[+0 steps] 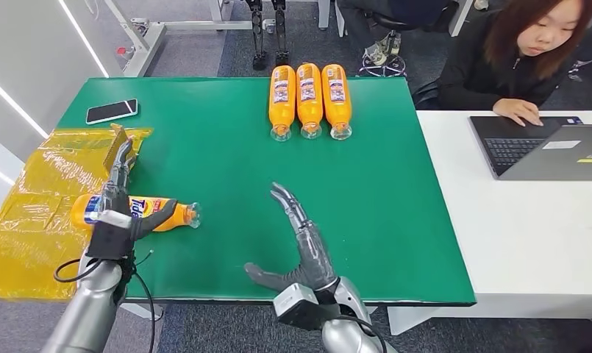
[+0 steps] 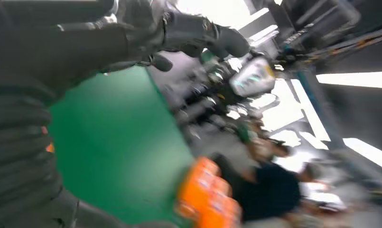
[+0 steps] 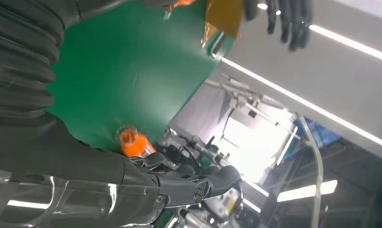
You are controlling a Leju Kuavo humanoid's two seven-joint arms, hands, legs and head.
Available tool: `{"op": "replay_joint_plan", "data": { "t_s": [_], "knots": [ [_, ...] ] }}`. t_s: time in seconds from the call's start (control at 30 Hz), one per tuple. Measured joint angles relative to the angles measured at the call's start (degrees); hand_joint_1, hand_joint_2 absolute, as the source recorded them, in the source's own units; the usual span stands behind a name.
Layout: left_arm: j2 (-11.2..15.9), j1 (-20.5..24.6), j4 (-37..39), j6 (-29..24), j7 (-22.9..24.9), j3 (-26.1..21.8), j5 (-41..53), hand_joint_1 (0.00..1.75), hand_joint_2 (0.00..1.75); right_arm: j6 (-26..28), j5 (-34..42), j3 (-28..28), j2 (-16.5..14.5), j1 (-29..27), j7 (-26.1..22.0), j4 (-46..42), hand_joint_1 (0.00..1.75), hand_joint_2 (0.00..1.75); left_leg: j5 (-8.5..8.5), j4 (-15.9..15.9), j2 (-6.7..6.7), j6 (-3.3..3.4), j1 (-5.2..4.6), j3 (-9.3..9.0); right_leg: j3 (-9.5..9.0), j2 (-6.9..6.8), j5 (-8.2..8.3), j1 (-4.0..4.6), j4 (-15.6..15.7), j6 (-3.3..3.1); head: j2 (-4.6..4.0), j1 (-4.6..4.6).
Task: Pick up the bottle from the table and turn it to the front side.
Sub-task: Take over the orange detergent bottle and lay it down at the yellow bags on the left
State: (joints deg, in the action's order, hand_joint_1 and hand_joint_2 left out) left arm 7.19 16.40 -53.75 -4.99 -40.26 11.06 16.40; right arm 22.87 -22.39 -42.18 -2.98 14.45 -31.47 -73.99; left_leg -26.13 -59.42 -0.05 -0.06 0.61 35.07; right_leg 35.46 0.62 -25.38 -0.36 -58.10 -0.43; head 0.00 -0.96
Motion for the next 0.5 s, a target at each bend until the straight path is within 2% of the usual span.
{"op": "replay_joint_plan", "data": {
  "t_s": [0.1,0.2,0.37,0.5],
  "knots": [
    [-0.9,-4.0,-10.3,5.9,-0.1,2.2,-6.8,0.00,1.75,1.0,1.5,2.7,0.4,-0.8,-2.1,-0.7,0.00,1.75,-0.04,0.0,-0.01,0.03,-0.01,0.02,0.00,-0.01,-0.02,-0.01,0.0,0.03,0.00,-0.01],
    [-2.7,-6.1,-17.2,8.3,-0.1,5.2,-9.0,0.00,1.75,1.4,1.7,5.1,0.7,-1.2,-2.8,-1.6,0.00,1.75,-0.05,0.0,-0.03,0.05,-0.03,0.02,-0.03,-0.05,-0.02,-0.02,0.1,0.05,0.00,-0.01],
    [-6.2,-7.1,-22.5,8.8,-0.1,9.5,-9.7,0.00,1.75,1.8,1.1,7.5,1.0,-2.2,-2.8,-3.6,0.00,1.75,-0.05,0.0,-0.04,0.06,-0.03,-0.01,-0.07,-0.09,0.02,-0.02,0.1,0.09,0.00,-0.01],
    [-7.6,-7.3,-24.1,9.4,-0.1,10.7,-10.4,0.00,1.75,2.0,0.6,8.3,1.2,-2.7,-2.7,-4.6,0.00,1.75,-0.04,0.0,-0.03,0.04,0.00,-0.03,-0.06,-0.08,0.03,-0.02,0.0,0.07,0.00,0.00]
  ]
}}
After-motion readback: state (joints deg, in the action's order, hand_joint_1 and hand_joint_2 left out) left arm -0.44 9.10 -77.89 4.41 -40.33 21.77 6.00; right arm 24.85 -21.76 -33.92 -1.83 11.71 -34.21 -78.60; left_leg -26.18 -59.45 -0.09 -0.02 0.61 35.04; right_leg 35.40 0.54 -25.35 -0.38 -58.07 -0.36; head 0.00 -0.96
